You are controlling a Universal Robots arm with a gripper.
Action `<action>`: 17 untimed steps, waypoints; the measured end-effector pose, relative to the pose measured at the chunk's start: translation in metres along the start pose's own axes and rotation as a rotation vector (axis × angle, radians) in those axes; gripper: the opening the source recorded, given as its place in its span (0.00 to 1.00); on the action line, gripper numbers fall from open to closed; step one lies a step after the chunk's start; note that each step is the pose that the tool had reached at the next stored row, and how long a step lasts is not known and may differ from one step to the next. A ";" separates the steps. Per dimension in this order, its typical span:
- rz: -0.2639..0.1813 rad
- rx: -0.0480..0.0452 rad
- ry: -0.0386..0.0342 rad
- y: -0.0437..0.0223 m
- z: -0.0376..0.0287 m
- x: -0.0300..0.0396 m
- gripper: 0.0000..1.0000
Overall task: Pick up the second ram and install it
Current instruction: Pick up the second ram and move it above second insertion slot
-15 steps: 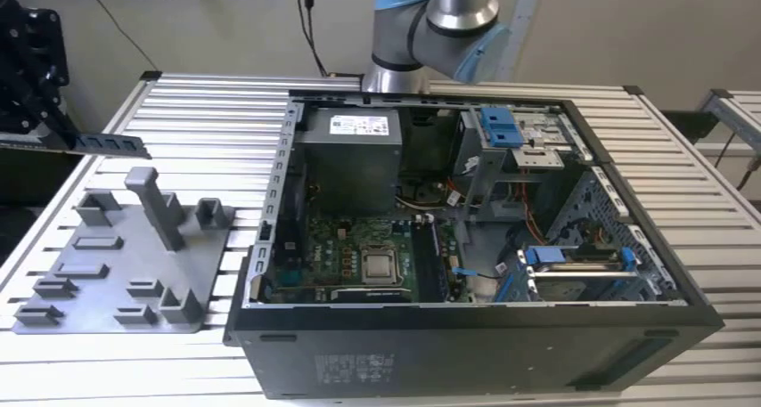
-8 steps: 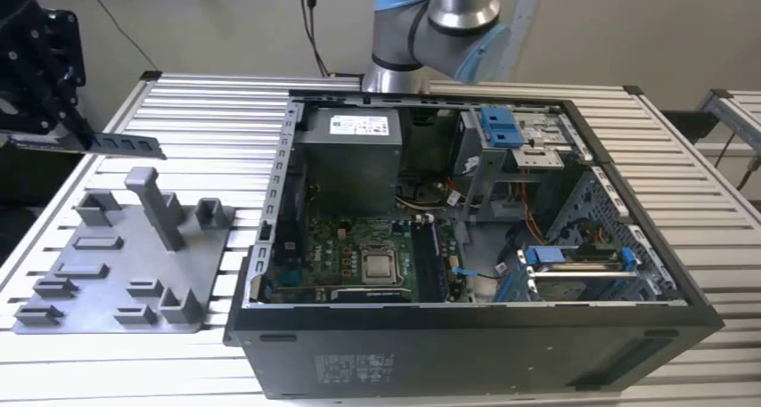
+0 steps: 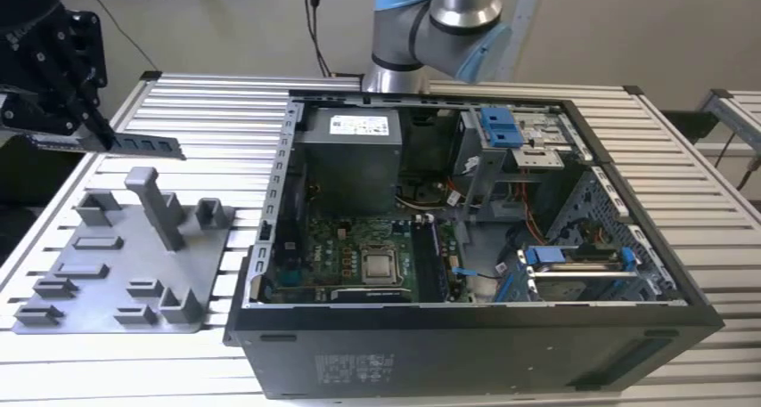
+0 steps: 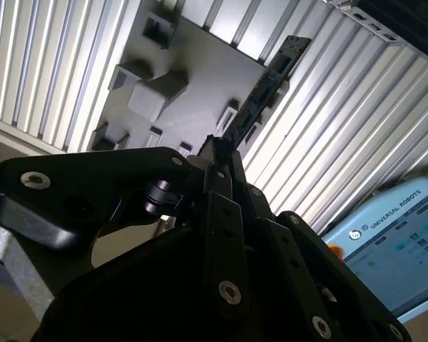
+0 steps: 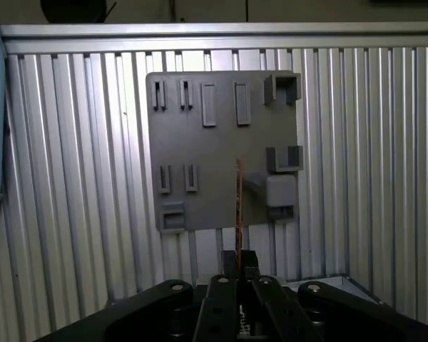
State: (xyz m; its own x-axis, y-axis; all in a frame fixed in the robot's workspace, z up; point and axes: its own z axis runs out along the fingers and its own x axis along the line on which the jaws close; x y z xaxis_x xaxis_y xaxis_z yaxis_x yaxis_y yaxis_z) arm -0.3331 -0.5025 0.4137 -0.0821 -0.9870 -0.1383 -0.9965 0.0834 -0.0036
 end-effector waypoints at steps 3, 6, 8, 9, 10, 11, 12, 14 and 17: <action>0.000 -0.0001 0.0001 -0.0065 0.0000 -0.0002 0.14; 0.000 0.0000 0.0001 -0.0131 0.0001 -0.0006 0.14; 0.000 0.0000 0.0001 -0.0177 0.0002 -0.0009 0.14; 0.000 0.0000 0.0000 -0.0202 0.0002 -0.0011 0.14; 0.000 0.0000 0.0000 -0.0228 0.0003 -0.0013 0.14; 0.000 0.0000 0.0000 -0.0259 0.0004 -0.0016 0.14; 0.000 0.0000 -0.0001 -0.0290 0.0004 -0.0018 0.14; 0.000 0.0000 -0.0001 -0.0349 0.0005 -0.0023 0.14; 0.000 0.0000 0.0000 -0.0437 0.0006 -0.0031 0.14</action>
State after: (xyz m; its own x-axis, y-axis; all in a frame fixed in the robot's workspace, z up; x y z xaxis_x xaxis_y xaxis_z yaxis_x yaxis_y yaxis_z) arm -0.2894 -0.5030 0.4137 -0.0821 -0.9870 -0.1383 -0.9965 0.0834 -0.0036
